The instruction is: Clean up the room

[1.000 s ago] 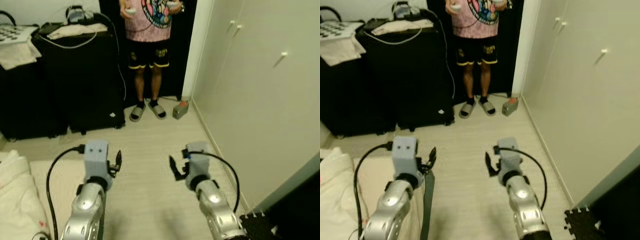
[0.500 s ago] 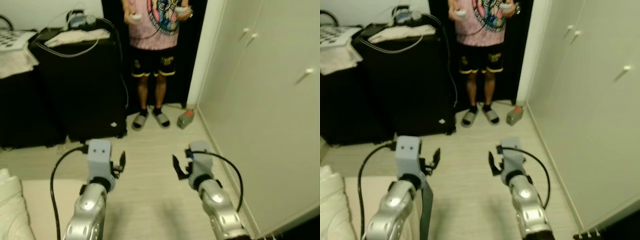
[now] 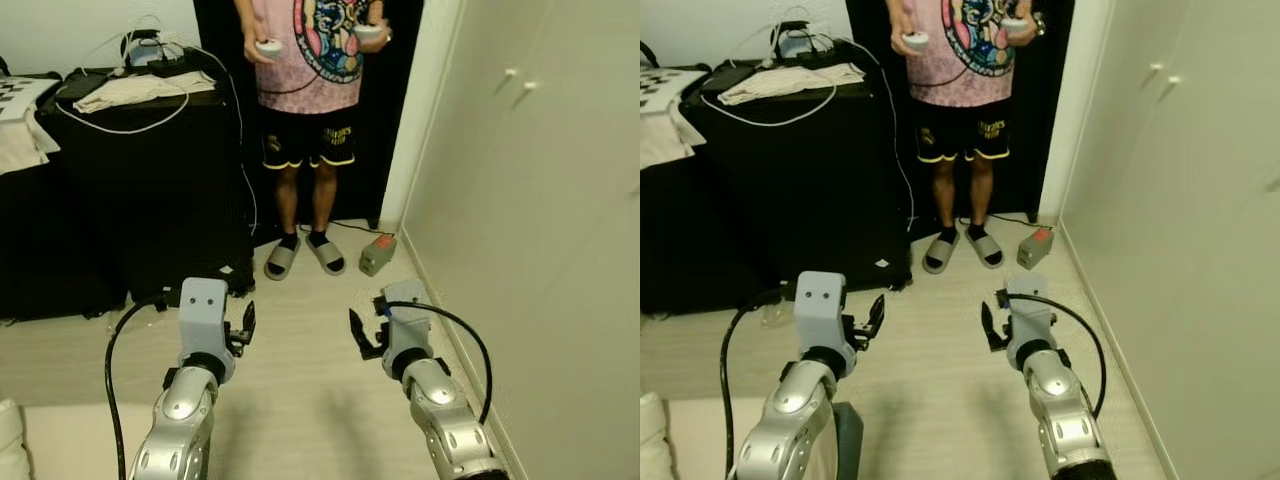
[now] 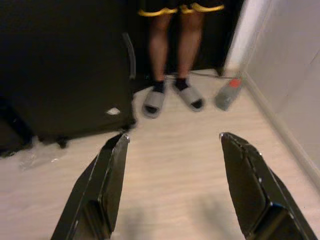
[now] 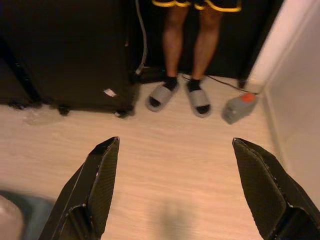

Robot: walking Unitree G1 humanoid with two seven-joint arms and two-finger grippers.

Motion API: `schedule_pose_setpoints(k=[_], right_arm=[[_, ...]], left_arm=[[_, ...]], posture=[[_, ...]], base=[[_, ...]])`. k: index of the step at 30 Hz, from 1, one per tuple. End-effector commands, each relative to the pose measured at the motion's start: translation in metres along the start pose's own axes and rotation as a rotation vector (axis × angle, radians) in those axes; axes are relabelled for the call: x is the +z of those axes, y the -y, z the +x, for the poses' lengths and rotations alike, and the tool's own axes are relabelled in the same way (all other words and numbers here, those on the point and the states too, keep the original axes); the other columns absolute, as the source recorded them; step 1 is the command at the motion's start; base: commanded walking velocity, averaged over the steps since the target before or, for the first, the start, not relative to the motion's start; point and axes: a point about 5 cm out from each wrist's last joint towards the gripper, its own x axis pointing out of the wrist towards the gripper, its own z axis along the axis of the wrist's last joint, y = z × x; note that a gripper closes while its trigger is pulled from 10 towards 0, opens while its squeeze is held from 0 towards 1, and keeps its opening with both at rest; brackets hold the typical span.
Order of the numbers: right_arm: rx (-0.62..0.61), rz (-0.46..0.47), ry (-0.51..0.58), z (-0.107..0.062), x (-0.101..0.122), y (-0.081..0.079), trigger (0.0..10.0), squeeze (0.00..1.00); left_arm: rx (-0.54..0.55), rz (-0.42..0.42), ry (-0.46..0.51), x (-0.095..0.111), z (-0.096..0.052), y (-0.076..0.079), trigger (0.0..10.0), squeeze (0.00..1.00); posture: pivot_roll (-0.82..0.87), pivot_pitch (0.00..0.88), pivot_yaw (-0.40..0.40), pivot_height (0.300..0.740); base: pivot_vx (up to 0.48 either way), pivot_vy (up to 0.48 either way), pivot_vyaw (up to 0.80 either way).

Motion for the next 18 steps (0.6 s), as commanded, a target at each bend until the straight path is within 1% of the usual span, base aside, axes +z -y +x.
schedule_pose_setpoints(k=[1,18], right_arm=[[-0.023,0.0,-0.021,-0.0029,-0.0051,0.0076,10.0,0.0],[-0.018,0.005,-0.023,-0.0017,-0.0048,0.0061,10.0,0.0]], left_arm=[[-0.006,0.008,-0.003,-0.0003,-0.0015,0.0016,10.0,0.0],[-0.001,0.011,-0.004,0.0005,-0.0012,-0.0012,10.0,0.0]], posture=[[-0.06,0.121,0.005,0.74],[-0.06,0.127,0.005,0.74]], base=[[0.461,0.0,0.0],[0.458,0.0,0.0]])
